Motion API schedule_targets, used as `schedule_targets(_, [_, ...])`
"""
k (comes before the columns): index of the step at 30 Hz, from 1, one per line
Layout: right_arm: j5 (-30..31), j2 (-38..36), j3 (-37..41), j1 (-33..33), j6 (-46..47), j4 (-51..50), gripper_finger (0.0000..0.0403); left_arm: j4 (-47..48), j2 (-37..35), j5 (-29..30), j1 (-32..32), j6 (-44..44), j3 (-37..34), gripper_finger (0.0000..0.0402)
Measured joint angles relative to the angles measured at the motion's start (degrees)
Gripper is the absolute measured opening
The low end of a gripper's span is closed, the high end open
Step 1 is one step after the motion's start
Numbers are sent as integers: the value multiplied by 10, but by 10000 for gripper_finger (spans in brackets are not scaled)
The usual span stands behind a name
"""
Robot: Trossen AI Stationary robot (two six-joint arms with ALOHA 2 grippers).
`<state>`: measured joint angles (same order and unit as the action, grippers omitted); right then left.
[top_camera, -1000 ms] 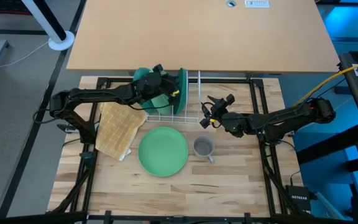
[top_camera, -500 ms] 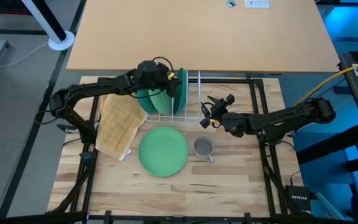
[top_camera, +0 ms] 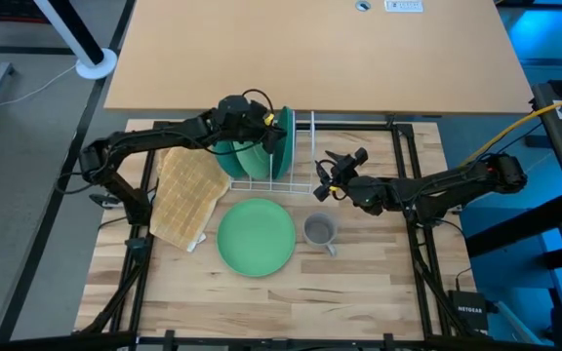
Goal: Sort dishes
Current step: Put the blue plate into the dish rack
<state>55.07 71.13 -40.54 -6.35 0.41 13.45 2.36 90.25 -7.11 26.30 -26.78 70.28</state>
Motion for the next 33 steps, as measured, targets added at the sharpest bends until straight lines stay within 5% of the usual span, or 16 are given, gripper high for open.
schedule_targets(6, [-28,0,0,0,8,-1,195,-35,0,0,-4,56,0,72])
schedule_targets(20, [-37,0,0,0,9,-1,195,-153,41,45,-30,335,0,72])
schedule_targets(33, [-37,0,0,0,8,-6,195,-87,45,89,-14,361,2,72])
